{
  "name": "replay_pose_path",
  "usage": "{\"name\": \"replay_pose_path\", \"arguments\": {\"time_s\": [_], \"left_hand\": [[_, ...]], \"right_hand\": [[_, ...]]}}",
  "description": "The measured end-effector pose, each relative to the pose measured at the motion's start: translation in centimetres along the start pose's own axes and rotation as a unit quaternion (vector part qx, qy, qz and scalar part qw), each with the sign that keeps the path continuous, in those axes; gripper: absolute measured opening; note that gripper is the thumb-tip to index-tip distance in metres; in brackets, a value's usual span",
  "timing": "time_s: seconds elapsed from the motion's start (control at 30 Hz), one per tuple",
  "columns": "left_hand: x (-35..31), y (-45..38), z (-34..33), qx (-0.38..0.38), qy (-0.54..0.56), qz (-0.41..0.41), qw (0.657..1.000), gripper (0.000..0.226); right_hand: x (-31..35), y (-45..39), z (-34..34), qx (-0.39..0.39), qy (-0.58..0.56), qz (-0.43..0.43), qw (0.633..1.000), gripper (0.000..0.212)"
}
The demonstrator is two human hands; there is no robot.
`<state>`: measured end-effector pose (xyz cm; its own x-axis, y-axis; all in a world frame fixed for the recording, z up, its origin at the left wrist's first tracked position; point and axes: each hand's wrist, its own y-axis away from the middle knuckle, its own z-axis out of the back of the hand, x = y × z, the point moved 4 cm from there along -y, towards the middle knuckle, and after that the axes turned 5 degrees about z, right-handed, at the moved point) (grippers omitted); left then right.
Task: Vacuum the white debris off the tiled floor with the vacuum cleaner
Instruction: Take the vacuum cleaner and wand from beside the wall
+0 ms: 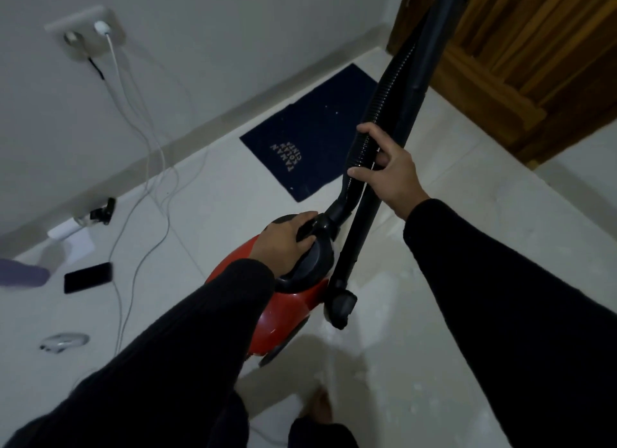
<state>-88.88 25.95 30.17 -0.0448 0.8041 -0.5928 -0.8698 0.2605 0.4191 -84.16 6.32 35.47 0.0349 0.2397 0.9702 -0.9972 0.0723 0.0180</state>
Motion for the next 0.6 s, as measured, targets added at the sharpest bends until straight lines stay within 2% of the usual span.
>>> {"name": "replay_pose_path", "arguments": {"time_s": [0.1,0.3,0.6], "left_hand": [[2.0,1.9,-0.8,0.002,0.014,0.015,1.000,0.049],[6.9,4.9,-1.0,0.004,0.027,-0.006,1.000,0.049],[18.6,5.3,-2.5,0.012,-0.002,-0.055,0.998,0.049]], "right_hand": [[-0.2,2.0,-1.9,0.000,0.010,0.005,1.000,0.066],[-0.3,5.2,-6.5,-0.013,0.022,0.003,1.000,0.066],[-4.0,9.7,-14.6,-0.054,0.027,-0.006,0.998,0.066]]}}
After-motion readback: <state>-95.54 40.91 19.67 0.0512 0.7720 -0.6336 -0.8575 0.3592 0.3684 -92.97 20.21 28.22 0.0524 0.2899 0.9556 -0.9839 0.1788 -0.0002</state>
